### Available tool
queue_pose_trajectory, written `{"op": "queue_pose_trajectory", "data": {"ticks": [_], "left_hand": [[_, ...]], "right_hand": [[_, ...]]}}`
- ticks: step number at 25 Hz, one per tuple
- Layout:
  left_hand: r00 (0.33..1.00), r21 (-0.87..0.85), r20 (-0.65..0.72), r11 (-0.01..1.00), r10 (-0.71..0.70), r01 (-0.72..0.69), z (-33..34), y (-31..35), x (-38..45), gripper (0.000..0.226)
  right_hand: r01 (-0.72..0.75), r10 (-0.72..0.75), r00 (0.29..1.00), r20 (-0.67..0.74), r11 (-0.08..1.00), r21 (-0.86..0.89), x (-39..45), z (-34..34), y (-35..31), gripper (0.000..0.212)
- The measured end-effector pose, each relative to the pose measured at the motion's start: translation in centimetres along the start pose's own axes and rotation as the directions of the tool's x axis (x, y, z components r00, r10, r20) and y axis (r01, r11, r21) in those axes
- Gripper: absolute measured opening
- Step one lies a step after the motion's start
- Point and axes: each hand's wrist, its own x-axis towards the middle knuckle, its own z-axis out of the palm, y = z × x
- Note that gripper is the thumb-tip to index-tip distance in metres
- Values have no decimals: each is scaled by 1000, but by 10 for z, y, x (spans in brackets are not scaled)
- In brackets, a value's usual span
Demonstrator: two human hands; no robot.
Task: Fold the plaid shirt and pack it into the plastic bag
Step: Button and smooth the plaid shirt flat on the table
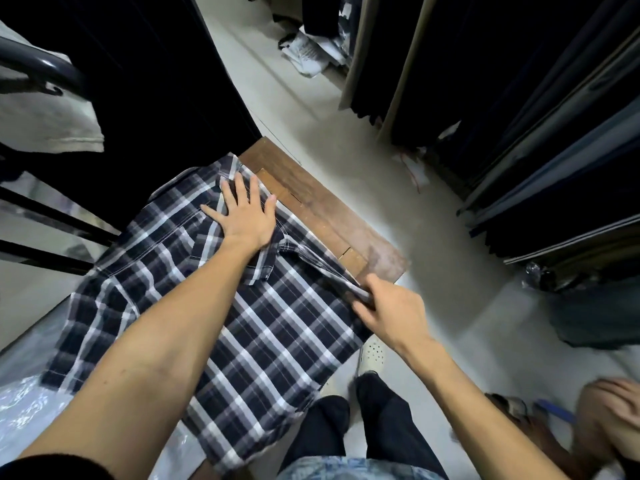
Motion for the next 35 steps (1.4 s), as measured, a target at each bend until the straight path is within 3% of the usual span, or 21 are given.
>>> {"op": "queue_pose_trajectory", "data": {"ticks": [4, 10, 13, 18, 20, 23, 28, 31, 32, 35], "left_hand": [[1000, -7, -1, 1000, 12, -12, 2, -1, 0, 69], [998, -12, 47, 999, 37, -36, -8, -6, 4, 77], [996, -1, 79, 999, 48, -48, -23, -7, 7, 85], [983, 9, -149, 994, 109, -109, -15, 22, -66, 56], [987, 16, -115, 994, 111, -110, 1, 39, -107, 52], [999, -79, 45, 997, 28, -24, 16, 48, -131, 62], [987, -163, 128, 984, 95, -73, 17, 35, -128, 63], [983, -104, 153, 990, 106, -91, 18, 26, -126, 60], [981, -80, 157, 992, 110, -99, 17, 23, -125, 60], [979, -29, 161, 992, 122, -119, 15, 20, -125, 61]], "right_hand": [[-40, 39, 997, 63, 999, 8, -8, -4, 12, 24], [-88, 88, 996, 22, 996, -14, -50, 6, 34, 29], [-139, 134, 988, 74, 988, 72, -71, 10, 44, 26], [-106, 104, 994, 24, 981, 165, -97, 8, 46, 27], [-90, 83, 996, 46, 976, 199, -103, 10, 45, 30], [-111, 92, 990, 105, 975, 194, -111, 15, 44, 34], [-71, 60, 994, 91, 990, 122, -132, 20, 46, 50], [-180, 138, 981, 139, 915, 362, -149, 19, 48, 10], [-155, 122, 987, 105, 898, 412, -156, 19, 47, 23], [-67, 37, 995, 93, 938, 341, -168, 22, 51, 36]]}}
